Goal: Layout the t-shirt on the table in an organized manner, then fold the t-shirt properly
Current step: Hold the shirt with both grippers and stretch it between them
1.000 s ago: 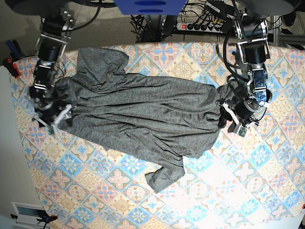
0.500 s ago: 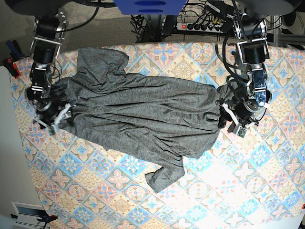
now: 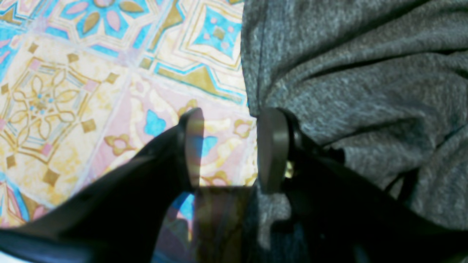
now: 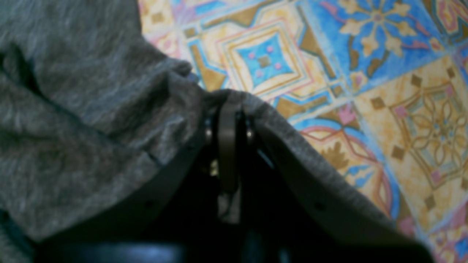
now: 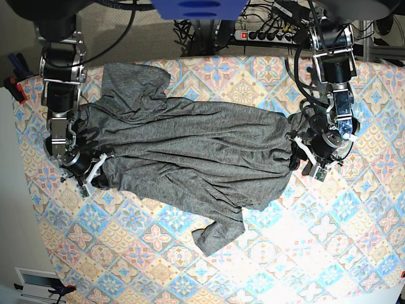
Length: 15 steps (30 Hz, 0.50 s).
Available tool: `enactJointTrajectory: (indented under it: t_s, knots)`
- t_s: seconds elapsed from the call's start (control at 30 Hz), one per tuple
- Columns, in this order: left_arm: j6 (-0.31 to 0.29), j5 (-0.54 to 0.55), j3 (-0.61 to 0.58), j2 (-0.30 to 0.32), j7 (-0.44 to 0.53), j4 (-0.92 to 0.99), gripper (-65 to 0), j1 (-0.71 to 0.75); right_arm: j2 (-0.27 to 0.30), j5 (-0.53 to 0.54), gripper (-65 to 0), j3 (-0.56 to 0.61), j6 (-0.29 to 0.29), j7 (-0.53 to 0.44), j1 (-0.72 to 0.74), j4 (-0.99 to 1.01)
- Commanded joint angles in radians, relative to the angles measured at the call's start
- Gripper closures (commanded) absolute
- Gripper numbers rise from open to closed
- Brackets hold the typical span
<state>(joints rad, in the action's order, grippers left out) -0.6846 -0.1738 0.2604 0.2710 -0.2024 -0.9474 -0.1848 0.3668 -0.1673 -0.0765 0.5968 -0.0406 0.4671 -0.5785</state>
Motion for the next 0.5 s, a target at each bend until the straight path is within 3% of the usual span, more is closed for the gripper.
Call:
enactJointTrajectory:
  t_s: [0.0,0.1,0.23,0.37,0.47]
  knots:
    - [-0.014,-0.123,-0.011,-0.003,-0.190,0.023,-23.3,0.041,0.031,-0.024,-2.2,-0.003,-0.081,0.026,0.035,0.016]
    - [-0.014,-0.119,-0.009,-0.003,-0.190,0.023,-23.3,0.061,0.033,-0.024,-2.2,-0.003,-0.197,-0.032,0.088,0.090]
    - [-0.014,-0.119,-0.009,-0.005,-0.190,0.023,-23.3,0.066,0.053,-0.018,-2.2,-0.004,-0.254,-0.083,0.172,0.190]
    - [-0.014,-0.119,-0.008,-0.012,-0.190,0.023,-23.3,0.080,0.054,-0.018,-2.4,-0.069,-0.387,-0.163,0.220,0.274]
    - [-0.014,-0.120,-0.008,-0.017,-0.190,0.023,-23.3,0.080,0.054,-0.021,-2.5,-0.121,-0.440,-0.196,0.221,0.288]
